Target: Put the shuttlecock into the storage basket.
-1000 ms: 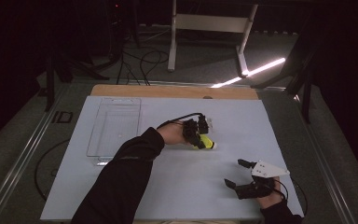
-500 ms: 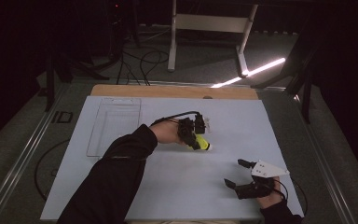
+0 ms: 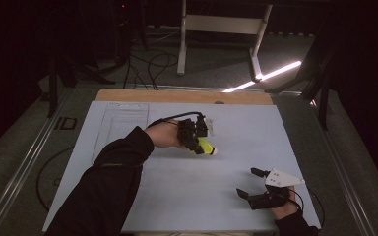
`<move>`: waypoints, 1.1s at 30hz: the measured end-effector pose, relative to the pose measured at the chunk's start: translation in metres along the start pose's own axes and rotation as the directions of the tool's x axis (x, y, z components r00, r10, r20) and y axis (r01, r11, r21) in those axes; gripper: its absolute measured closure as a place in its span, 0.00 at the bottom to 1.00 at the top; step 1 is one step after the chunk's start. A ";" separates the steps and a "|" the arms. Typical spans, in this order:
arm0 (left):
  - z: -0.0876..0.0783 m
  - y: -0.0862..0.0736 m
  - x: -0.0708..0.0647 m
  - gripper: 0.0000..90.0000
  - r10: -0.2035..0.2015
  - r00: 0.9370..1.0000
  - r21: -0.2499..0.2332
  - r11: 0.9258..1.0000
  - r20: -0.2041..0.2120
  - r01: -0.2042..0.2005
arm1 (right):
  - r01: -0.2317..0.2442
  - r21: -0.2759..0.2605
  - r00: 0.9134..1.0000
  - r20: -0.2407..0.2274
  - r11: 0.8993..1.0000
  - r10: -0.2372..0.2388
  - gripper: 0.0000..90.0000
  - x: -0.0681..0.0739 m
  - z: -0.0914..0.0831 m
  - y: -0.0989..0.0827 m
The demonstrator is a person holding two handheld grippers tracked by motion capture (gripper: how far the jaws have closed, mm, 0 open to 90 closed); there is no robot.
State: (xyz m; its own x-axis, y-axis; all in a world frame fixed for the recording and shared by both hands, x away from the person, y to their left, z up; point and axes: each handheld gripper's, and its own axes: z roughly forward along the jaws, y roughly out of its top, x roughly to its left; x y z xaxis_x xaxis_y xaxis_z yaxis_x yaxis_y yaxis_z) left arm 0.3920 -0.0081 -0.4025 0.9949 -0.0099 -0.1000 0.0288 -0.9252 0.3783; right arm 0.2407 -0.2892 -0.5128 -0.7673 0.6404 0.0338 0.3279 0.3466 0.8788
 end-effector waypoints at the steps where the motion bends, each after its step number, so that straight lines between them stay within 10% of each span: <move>1: -0.002 -0.002 0.000 0.99 0.003 1.000 0.004 1.000 -0.016 -0.002 | -0.001 -0.001 1.000 0.002 1.000 0.001 0.09 0.000 0.000 0.000; 33: -0.064 -0.060 -0.005 0.99 -0.052 0.997 0.036 0.998 -0.064 0.055 | 0.000 0.000 1.000 0.006 1.000 0.000 0.09 0.000 -0.001 0.000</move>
State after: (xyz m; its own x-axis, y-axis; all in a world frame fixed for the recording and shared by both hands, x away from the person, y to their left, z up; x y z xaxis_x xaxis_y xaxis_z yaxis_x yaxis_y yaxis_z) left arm 0.3915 0.0721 -0.3657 0.9962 0.0626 -0.0610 0.0797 -0.9374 0.3391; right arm 0.2401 -0.2893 -0.5124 -0.7640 0.6445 0.0309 0.3279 0.3465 0.8789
